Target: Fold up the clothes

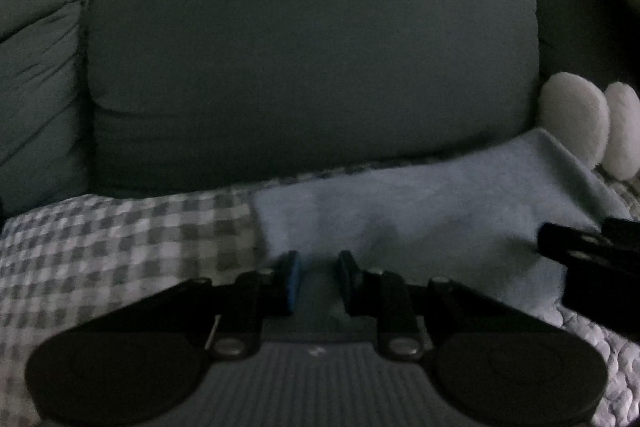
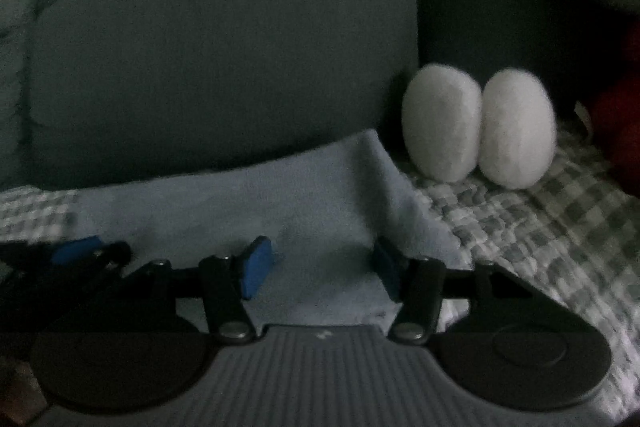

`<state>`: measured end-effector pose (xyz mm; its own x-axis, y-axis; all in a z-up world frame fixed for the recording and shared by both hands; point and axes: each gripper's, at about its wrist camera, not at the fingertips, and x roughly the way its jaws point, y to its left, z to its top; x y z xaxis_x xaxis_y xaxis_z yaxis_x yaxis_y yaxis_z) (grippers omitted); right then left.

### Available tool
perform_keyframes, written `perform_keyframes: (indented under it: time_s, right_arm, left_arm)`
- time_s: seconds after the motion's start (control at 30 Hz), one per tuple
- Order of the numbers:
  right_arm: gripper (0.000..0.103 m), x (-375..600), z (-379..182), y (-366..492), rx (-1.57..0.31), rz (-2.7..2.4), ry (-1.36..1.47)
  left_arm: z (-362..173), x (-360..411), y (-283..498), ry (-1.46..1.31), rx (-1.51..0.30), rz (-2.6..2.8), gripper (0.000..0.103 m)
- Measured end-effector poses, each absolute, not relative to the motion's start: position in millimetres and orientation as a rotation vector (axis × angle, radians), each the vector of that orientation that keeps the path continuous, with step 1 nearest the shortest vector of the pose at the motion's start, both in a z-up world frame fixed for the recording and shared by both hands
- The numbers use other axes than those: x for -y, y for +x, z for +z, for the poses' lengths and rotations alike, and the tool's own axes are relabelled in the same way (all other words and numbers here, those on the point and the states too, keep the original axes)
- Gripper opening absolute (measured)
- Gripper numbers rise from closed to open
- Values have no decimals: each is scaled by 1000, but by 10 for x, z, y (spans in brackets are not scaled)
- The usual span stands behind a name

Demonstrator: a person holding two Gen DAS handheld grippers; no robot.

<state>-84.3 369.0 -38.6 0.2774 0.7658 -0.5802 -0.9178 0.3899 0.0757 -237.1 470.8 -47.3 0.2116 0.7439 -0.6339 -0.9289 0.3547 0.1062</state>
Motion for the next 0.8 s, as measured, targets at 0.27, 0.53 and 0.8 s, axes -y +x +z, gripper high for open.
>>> perform_keyframes:
  time_s: [0.27, 0.53, 0.8]
  right_arm:
    - [65, -3353, -339, -1018, -666, 1123, -257]
    - [72, -3085, -374, -1020, -698, 1025, -209]
    - [76, -3108, -442, -935, -746, 1008, -178]
  left_arm:
    - [-124, -4389, -2678, -382, -694, 1212, 37]
    - [-241, -4098, -2802, -409, -745, 1193, 44]
    - [-330, -3979, -2805, -392, -757, 1231, 56]
